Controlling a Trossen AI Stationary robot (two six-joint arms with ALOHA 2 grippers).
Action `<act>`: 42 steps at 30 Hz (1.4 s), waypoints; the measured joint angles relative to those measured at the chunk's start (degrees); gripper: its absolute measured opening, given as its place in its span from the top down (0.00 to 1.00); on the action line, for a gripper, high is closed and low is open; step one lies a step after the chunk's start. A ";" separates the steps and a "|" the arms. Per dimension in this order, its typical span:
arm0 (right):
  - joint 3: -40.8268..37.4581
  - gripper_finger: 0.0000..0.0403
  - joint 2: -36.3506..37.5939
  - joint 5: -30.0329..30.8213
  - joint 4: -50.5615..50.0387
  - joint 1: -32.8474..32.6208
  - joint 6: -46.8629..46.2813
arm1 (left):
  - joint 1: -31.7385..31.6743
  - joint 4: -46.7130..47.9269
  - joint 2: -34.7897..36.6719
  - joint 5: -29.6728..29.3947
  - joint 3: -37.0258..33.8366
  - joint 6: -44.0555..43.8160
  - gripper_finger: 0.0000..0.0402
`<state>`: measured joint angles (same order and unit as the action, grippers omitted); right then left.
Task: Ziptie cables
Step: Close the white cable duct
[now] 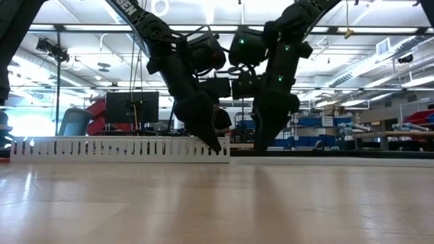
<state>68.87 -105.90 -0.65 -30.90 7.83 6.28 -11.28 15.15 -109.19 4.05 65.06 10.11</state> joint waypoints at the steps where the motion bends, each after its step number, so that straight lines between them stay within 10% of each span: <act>1: -0.12 0.13 -0.06 -0.33 -0.21 0.20 0.10 | -0.01 0.36 0.00 0.50 0.04 0.32 0.46; 31: -8.08 0.15 0.62 -1.21 -3.84 0.92 -1.94 | 0.06 1.95 -0.02 1.16 -0.09 1.27 0.46; 42: -8.30 0.39 0.60 -0.85 -3.82 0.94 -1.70 | 0.06 1.80 -0.02 1.01 -0.10 1.23 0.46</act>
<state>60.58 -105.30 -1.51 -34.72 8.78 4.57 -11.22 16.95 -109.21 5.06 64.96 11.35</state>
